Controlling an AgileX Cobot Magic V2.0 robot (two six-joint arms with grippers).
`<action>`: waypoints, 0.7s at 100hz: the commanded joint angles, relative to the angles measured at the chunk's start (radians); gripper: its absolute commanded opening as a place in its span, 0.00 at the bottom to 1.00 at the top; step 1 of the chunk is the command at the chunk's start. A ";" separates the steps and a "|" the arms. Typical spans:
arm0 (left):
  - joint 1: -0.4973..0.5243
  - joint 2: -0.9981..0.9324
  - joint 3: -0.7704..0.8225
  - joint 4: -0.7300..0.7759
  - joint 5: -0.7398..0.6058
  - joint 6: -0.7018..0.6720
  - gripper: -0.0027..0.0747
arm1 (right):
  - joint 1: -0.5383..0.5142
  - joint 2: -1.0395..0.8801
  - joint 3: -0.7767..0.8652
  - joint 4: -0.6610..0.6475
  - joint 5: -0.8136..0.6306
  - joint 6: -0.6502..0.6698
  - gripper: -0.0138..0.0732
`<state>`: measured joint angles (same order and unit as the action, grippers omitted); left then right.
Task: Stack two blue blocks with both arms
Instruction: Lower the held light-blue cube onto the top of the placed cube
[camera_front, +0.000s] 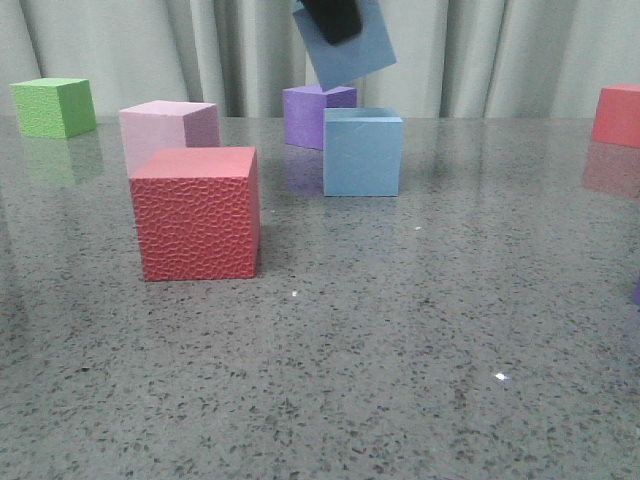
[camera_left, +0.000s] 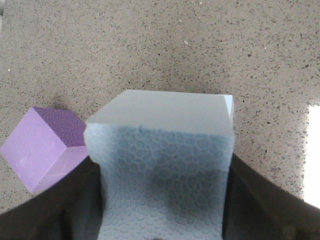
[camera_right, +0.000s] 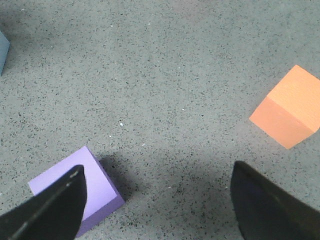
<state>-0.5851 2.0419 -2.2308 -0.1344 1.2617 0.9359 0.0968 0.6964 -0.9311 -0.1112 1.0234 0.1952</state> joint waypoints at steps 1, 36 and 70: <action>-0.009 -0.051 -0.022 -0.019 -0.051 0.005 0.33 | -0.004 0.000 -0.025 -0.012 -0.062 -0.010 0.84; -0.009 -0.051 -0.011 -0.019 -0.071 0.005 0.33 | -0.004 0.000 -0.025 -0.012 -0.062 -0.010 0.84; -0.009 -0.051 0.022 -0.019 -0.103 0.012 0.34 | -0.004 0.000 -0.025 -0.011 -0.062 -0.010 0.84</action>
<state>-0.5851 2.0460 -2.1844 -0.1344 1.2150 0.9486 0.0968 0.6964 -0.9311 -0.1112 1.0234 0.1952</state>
